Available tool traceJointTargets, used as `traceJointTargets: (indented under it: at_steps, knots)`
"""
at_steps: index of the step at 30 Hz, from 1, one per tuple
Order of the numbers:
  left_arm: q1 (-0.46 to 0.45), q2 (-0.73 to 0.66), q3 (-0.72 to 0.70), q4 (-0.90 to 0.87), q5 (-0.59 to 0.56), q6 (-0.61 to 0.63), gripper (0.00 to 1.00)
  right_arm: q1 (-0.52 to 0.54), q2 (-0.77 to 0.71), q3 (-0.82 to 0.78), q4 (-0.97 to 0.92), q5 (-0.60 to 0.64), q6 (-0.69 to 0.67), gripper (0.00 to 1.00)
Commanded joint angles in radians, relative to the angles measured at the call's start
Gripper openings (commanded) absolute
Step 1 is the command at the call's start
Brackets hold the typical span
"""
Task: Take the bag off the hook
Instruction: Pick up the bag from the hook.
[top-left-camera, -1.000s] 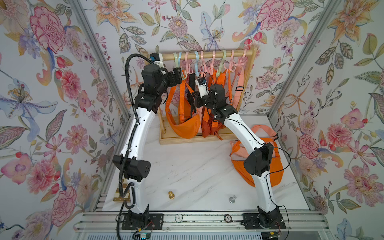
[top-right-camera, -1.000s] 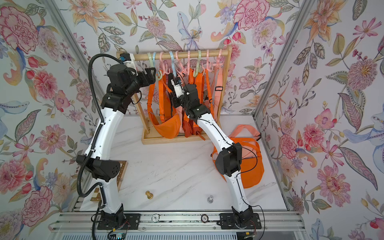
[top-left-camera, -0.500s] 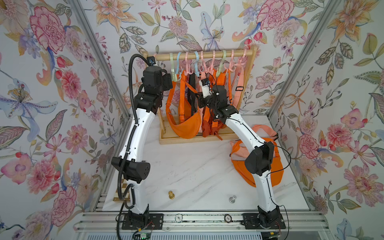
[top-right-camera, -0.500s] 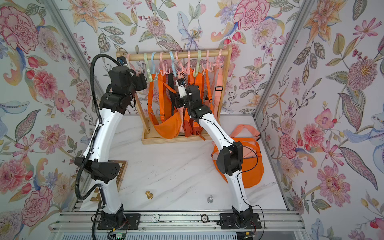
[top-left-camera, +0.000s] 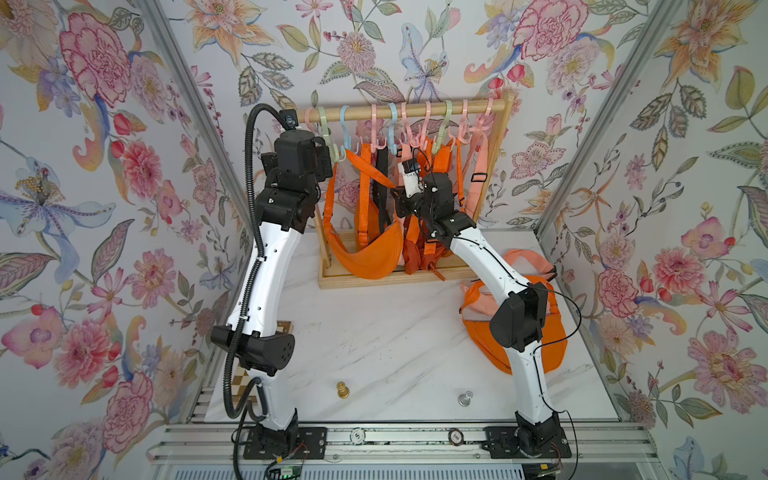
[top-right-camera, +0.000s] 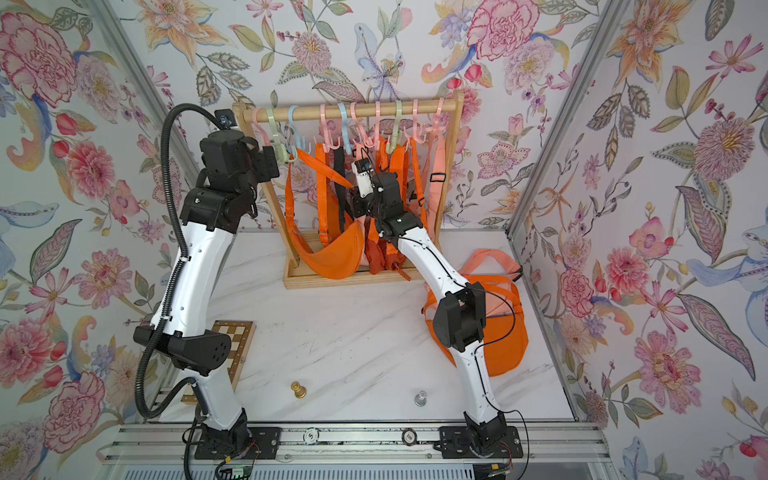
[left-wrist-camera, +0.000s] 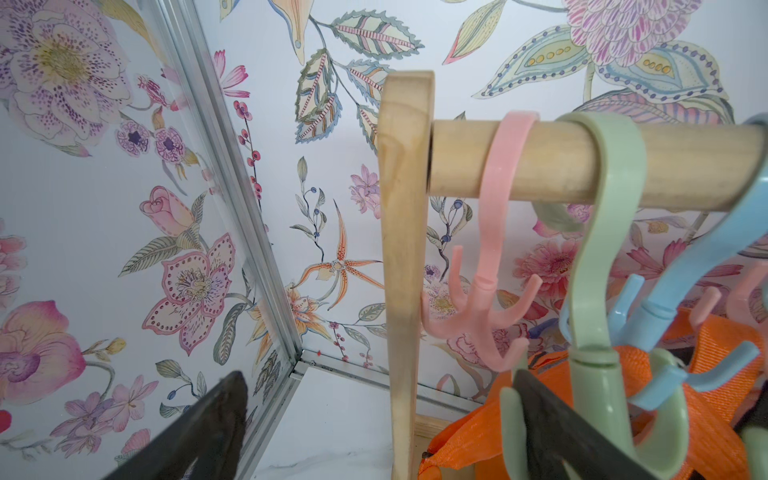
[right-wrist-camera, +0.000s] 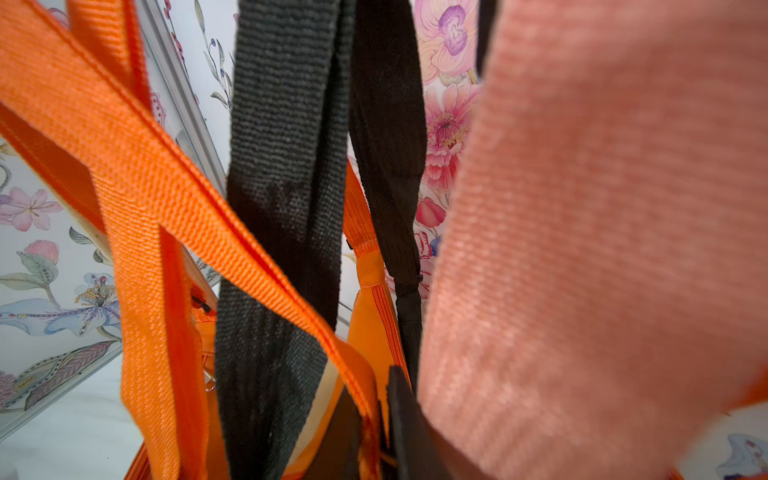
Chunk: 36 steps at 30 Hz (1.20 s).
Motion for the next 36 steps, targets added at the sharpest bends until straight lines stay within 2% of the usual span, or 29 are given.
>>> traceJointTargets:
  at_steps: [1, 4, 7, 12, 19, 22, 25, 27, 31, 36]
  knots:
    - [0.002, -0.083, -0.013, 0.001, 0.033, -0.023, 0.99, -0.025, -0.042, -0.028, -0.005, 0.034, 0.021, 0.13]
    - [-0.005, -0.105, -0.048, -0.012, 0.145, -0.082, 0.99, -0.026, -0.046, -0.03, -0.006, 0.025, 0.03, 0.14]
    - [-0.049, -0.143, -0.128, 0.029, 0.206, -0.105, 0.99, -0.022, -0.059, -0.037, -0.004, 0.0, 0.039, 0.13]
    - [-0.122, -0.161, -0.174, 0.046, 0.193, -0.108, 0.99, 0.0, -0.089, -0.076, 0.018, -0.005, 0.022, 0.13]
    - [-0.126, -0.103, -0.178, 0.027, 0.175, -0.088, 1.0, -0.001, -0.098, -0.08, 0.005, 0.008, 0.013, 0.13]
    - [-0.125, -0.112, -0.251, 0.094, 0.244, -0.077, 0.99, -0.005, -0.124, -0.113, 0.006, 0.01, 0.017, 0.12]
    - [-0.099, -0.147, -0.368, 0.175, 0.293, -0.064, 0.99, -0.006, -0.162, -0.157, 0.023, 0.017, 0.017, 0.11]
    - [-0.053, -0.175, -0.472, 0.244, 0.359, -0.07, 0.99, -0.008, -0.186, -0.175, 0.029, 0.028, 0.015, 0.1]
    - [0.021, -0.215, -0.642, 0.369, 0.403, -0.086, 0.99, -0.02, -0.213, -0.173, 0.026, 0.041, 0.027, 0.09]
    - [0.04, -0.215, -0.727, 0.549, 0.432, -0.007, 0.99, -0.033, -0.215, -0.134, 0.009, 0.038, 0.031, 0.09]
